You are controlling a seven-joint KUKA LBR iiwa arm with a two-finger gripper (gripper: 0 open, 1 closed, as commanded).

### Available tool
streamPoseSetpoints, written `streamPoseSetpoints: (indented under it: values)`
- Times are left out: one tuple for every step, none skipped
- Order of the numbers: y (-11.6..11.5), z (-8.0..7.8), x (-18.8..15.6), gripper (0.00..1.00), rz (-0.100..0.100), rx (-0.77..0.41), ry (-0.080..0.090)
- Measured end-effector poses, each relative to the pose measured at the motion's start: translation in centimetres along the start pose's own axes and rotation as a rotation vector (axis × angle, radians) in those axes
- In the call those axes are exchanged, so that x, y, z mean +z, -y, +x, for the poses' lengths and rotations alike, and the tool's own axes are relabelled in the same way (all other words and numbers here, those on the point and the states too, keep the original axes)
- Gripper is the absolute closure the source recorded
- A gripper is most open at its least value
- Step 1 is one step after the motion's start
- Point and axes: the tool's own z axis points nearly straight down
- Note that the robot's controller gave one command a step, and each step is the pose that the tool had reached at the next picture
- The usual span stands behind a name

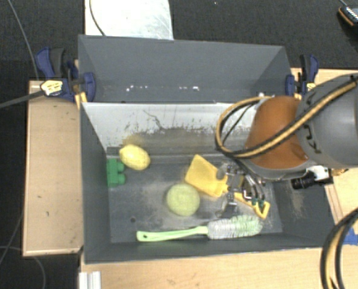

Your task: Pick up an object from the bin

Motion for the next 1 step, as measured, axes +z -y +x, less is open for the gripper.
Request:
streamPoseSetpoints:
  values:
    - [1.95,1.26,2.96,0.00,-0.002,0.297,0.025]
